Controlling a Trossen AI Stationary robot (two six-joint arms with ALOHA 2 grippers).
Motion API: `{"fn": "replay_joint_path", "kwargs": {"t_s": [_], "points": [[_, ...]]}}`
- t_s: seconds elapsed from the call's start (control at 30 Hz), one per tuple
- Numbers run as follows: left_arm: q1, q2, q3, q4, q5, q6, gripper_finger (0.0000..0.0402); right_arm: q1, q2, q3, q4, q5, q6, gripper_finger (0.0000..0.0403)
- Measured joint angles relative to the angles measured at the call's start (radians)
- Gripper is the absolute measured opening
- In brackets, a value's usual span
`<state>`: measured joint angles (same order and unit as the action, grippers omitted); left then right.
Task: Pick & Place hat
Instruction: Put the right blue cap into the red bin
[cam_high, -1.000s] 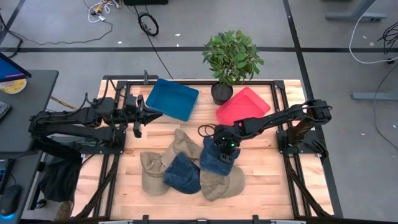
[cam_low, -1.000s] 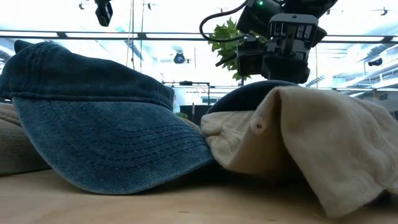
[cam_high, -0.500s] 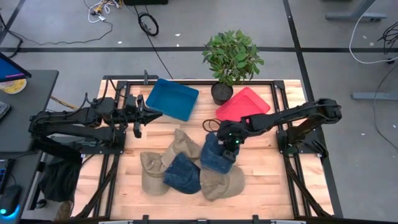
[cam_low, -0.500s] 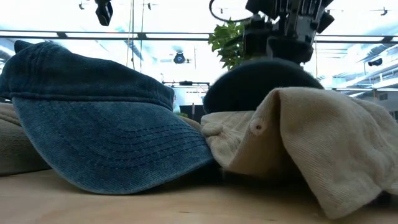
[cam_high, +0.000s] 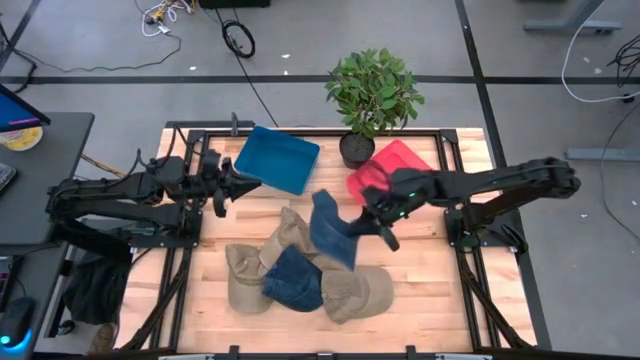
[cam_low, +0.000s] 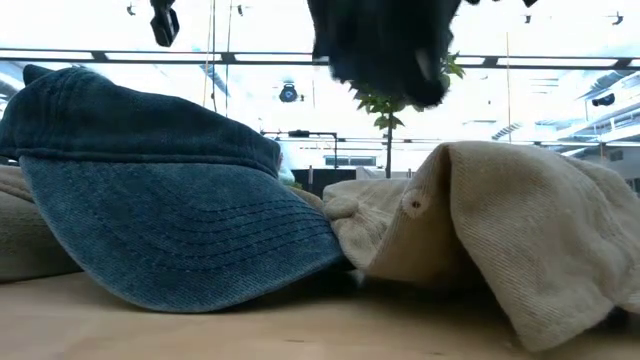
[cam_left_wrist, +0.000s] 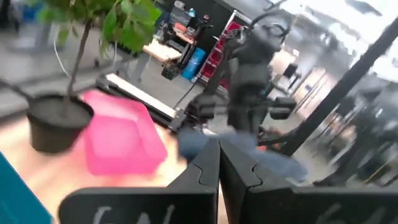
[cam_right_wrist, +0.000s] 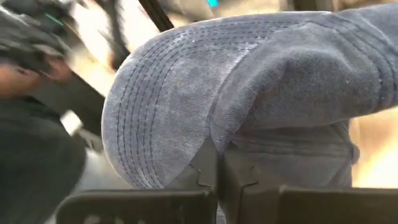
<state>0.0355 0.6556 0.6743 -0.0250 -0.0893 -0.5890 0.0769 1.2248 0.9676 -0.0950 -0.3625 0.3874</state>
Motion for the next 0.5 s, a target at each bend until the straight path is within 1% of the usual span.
{"fn": "replay_joint_path", "kwargs": {"t_s": [0.13, 0.23, 0.33, 0.4, 0.5], "points": [[0.031, 0.000, 0.000, -0.048, 0.000, -0.285, 0.0005, 0.000, -0.037, 0.000, 0.133, 0.006, -0.119, 0.0000], [0.056, 0.000, 0.000, -0.082, 0.017, -0.427, 0.0005, 0.000, -0.044, 0.000, 0.165, 0.027, -0.207, 0.0000], [0.069, 0.000, 0.000, -0.103, 0.033, -0.470, 0.0005, 0.000, -0.045, 0.000, 0.141, 0.093, -0.261, 0.0000], [0.071, 0.000, 0.000, -0.106, 0.034, -0.473, 0.0005, -0.002, -0.044, 0.000, 0.123, 0.135, -0.268, 0.0000], [0.071, 0.000, 0.000, -0.106, 0.034, -0.473, 0.0005, -0.002, -0.051, 0.000, 0.089, 0.150, -0.265, 0.0000]]}}
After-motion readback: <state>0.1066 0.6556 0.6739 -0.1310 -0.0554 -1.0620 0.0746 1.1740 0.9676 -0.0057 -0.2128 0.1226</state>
